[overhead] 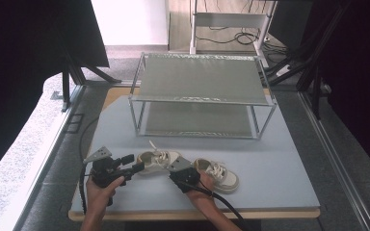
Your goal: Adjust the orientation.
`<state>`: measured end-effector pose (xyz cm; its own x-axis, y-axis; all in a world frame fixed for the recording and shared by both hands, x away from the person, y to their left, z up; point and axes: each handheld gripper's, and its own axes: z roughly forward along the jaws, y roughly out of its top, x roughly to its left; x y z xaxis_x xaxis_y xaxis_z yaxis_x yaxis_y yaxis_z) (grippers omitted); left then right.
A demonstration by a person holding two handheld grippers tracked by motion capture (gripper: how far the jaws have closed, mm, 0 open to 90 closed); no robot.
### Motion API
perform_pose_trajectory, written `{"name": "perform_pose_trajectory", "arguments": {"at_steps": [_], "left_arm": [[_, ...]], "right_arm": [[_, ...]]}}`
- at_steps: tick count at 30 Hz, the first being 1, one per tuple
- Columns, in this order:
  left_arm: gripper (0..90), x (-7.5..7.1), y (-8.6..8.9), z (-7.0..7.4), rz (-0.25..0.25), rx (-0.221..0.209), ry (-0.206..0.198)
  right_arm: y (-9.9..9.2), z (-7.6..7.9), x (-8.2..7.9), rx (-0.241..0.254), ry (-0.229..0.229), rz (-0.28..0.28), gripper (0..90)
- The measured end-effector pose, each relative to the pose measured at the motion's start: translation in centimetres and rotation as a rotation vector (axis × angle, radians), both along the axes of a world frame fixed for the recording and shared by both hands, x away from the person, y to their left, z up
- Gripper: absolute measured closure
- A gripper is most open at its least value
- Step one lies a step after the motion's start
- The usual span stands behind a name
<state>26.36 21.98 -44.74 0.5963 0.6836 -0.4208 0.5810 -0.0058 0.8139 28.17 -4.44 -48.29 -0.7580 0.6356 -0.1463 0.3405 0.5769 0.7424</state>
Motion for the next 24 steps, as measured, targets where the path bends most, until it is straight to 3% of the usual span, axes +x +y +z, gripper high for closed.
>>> {"name": "perform_pose_trajectory", "arguments": {"at_steps": [6,15,20,21,24], "left_arm": [[35.3,0.1,0.0,-0.2,0.001,0.013,0.007],[35.3,0.2,0.3,-0.4,0.025,0.027,0.005],[38.1,0.3,1.1,-0.5,0.076,0.059,-0.013],[40.3,0.3,1.2,-0.5,0.089,0.083,-0.023],[59.1,0.5,1.5,-0.7,0.124,0.18,-0.069]], "right_arm": [[0.4,-0.2,0.1,-0.044,-0.012,0.008,90.0],[1.0,0.1,1.5,-0.111,-0.034,-0.036,90.0],[0.0,0.9,0.8,-0.058,-0.049,-0.019,90.0],[-0.3,1.3,0.4,-0.04,-0.057,-0.012,90.0],[-2.0,2.2,-0.7,0.013,-0.066,0.008,90.0]]}}
